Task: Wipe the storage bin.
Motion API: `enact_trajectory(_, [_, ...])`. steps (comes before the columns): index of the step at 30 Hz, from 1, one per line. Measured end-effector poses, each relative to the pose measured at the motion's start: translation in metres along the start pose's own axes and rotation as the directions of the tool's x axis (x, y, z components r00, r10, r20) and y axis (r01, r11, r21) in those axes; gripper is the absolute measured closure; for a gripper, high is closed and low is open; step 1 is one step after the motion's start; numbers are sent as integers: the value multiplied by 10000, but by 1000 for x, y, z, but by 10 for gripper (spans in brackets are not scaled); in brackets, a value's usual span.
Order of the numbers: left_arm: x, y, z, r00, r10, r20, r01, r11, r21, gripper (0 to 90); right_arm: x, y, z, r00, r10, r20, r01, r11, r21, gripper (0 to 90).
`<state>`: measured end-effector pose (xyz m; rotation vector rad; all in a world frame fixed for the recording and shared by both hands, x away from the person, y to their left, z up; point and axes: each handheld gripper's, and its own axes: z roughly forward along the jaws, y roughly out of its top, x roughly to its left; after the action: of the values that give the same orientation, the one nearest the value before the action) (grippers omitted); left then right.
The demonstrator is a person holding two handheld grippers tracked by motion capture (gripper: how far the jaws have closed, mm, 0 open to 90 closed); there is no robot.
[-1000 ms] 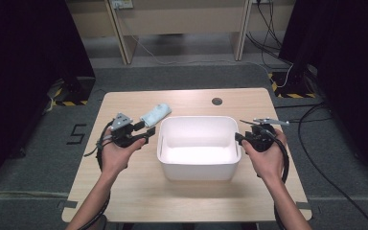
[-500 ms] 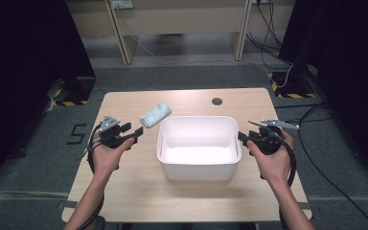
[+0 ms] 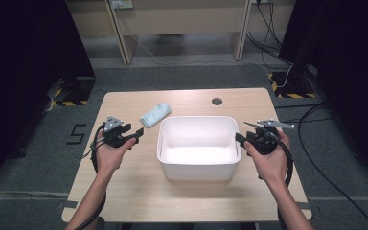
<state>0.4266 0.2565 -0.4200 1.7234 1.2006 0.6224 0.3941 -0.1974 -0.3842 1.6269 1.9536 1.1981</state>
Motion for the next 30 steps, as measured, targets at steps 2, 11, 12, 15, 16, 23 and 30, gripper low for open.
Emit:
enact_trajectory(2, [2, -2, 8, 9999, 86, -94, -85, 9999, 70, 393, 0, -1, 2, 10000, -41, -13, 41, 10000, 36, 516])
enact_trajectory(11, [10, -2, 60, 9966, 768, -290, -750, 9955, 585, 374, -1, -2, 8, 10000, -73, -32, 74, 9996, 288, 514])
enact_trajectory(12, [11, -2, 66, 9959, 849, -309, -828, 9945, 635, 374, -1, -2, 8, 10000, -59, -25, 59, 9996, 284, 514])
enact_trajectory(15, [13, -3, 85, 9939, 1049, -328, -1017, 9910, 871, 373, 1, -2, 7, 9999, -130, -9, 131, 9995, 304, 513])
enact_trajectory(16, [13, -2, 97, 9902, 1346, -379, -1303, 9864, 1002, 373, 2, -2, 7, 9999, -101, -3, 101, 9995, 286, 513])
enact_trajectory(23, [15, 9, 130, 9844, 1720, -367, -1660, 9775, 1301, 367, 4, -3, 9, 9998, -210, -49, 212, 9987, 462, 509])
enact_trajectory(30, [15, 19, 163, 9732, 2244, -496, -2122, 9603, 1810, 360, 2, -5, 12, 9997, -244, -45, 247, 9980, 585, 506])
